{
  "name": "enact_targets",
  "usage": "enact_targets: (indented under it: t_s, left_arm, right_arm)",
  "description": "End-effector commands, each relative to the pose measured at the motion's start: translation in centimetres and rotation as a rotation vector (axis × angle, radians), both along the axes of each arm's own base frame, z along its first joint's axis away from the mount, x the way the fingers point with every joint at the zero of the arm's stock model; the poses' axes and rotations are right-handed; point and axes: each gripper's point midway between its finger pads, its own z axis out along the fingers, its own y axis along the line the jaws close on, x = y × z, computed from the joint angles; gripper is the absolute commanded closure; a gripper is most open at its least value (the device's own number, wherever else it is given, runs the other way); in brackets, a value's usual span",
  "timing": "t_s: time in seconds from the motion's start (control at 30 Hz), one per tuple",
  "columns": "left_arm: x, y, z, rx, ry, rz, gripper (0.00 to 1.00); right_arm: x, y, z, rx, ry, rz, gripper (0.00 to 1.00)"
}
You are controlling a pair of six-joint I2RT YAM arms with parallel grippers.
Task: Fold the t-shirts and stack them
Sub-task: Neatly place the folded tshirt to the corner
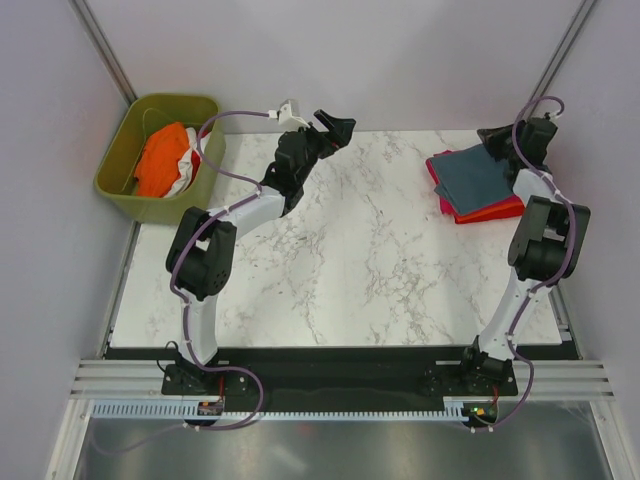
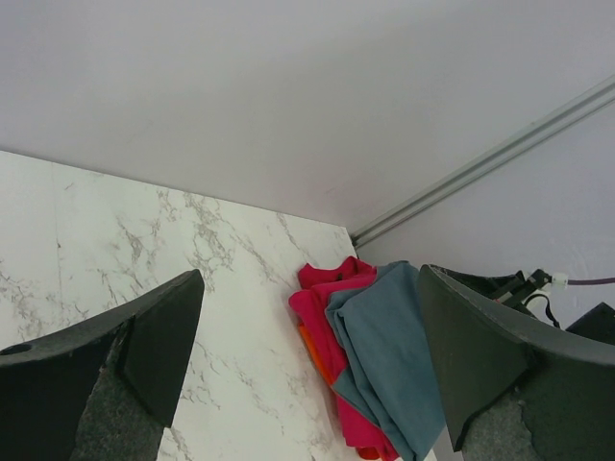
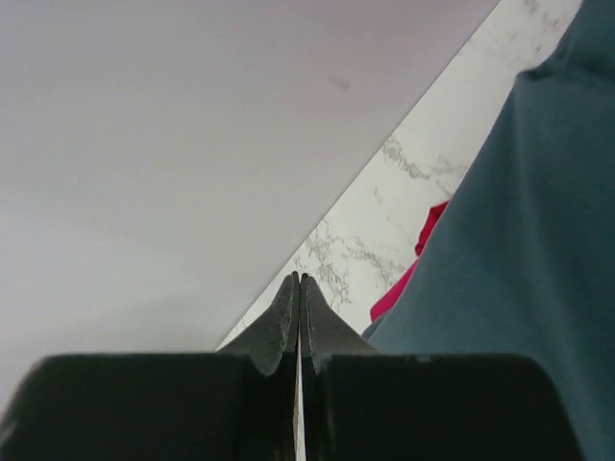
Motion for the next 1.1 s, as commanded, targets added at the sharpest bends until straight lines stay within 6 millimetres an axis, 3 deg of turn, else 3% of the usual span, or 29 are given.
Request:
enact_targets:
  t_s: [0.0, 0.1, 0.13, 0.17, 0.27, 0.33, 0.47, 0.5, 0.57, 0.6, 0.67, 0.7, 0.73, 0.8, 0.83, 0.9, 1.07]
  left_arm:
    - [-0.5, 0.5, 2.9, -0.017, -0.066, 0.002, 0.01]
    - [-0.5, 0.4, 2.8, -0.016, -0.065, -0.006, 0.01]
    - [-0.5, 0.3, 2.8, -0.016, -0.065, -0.009, 0.01]
    - [-0.5, 0.3, 2.7, -0.015, -0.063, -0.010, 0.01]
    - [-0.4, 0.4, 2.6, -0.007, -0.063, -0.009, 0.01]
    - [-0.4, 0.4, 2.6, -0.006, -0.063, -0.009, 0.01]
    - [-0.5, 0.3, 2.6, -0.002, -0.065, -0.016, 0.01]
    - [-0.5, 0.2, 2.6, -0.004, -0.064, -0.018, 0.01]
    - [-0.5, 0.2, 2.6, -0.005, -0.064, -0.018, 0.01]
    - [-0.5, 0.2, 2.6, -0.005, -0.064, -0.020, 0.01]
    - [-0.5, 0.3, 2.6, -0.009, -0.062, -0.019, 0.01]
    - [-0.5, 0.1, 2.7, -0.011, -0.063, -0.022, 0.01]
    - [-0.4, 0.0, 2.5, -0.012, -0.059, -0.024, 0.01]
    - [-0.4, -0.1, 2.6, -0.024, -0.057, -0.033, 0.01]
    - [-0.4, -0.2, 2.5, -0.027, -0.054, -0.035, 0.01]
    - [-0.4, -0.5, 2.7, -0.044, -0.049, -0.048, 0.01]
    - [-0.3, -1.1, 2.7, -0.074, -0.042, -0.069, 0.01]
  right_arm:
    - [-0.4, -2.4, 0.3, 0.039, -0.031, -0.041, 1.00]
    - [0.0, -5.2, -2.2, 0.082, -0.006, -0.088, 1.00]
    - [0.1, -6.1, -4.3, 0.102, 0.026, -0.102, 1.00]
    - [0.5, -6.6, -4.4, 0.111, 0.021, -0.110, 1.00]
    - [0.3, -8.4, -7.3, 0.166, 0.054, -0.173, 1.00]
    - [0.1, -9.1, -7.7, 0.184, 0.053, -0.188, 1.00]
    - [0.1, -9.0, -5.1, 0.147, 0.019, -0.155, 1.00]
    - [0.0, -8.7, -3.1, 0.129, -0.009, -0.147, 1.00]
    - [-0.8, -8.3, -1.8, 0.115, -0.027, -0.133, 1.00]
    - [-1.5, -8.1, 0.6, 0.097, -0.062, -0.129, 1.00]
    - [-2.9, -7.4, 0.9, 0.089, -0.063, -0.124, 1.00]
    - [-3.8, -7.0, 3.1, 0.076, -0.098, -0.120, 1.00]
    - [-4.8, -6.4, 2.2, 0.082, -0.086, -0.117, 1.00]
    - [-6.3, -5.4, 3.9, 0.087, -0.115, -0.098, 1.00]
    - [-7.1, -4.9, 3.1, 0.097, -0.103, -0.091, 1.00]
    - [-8.1, -3.9, 3.8, 0.104, -0.117, -0.061, 1.00]
    - [-9.9, -2.5, 0.5, 0.120, -0.065, -0.021, 1.00]
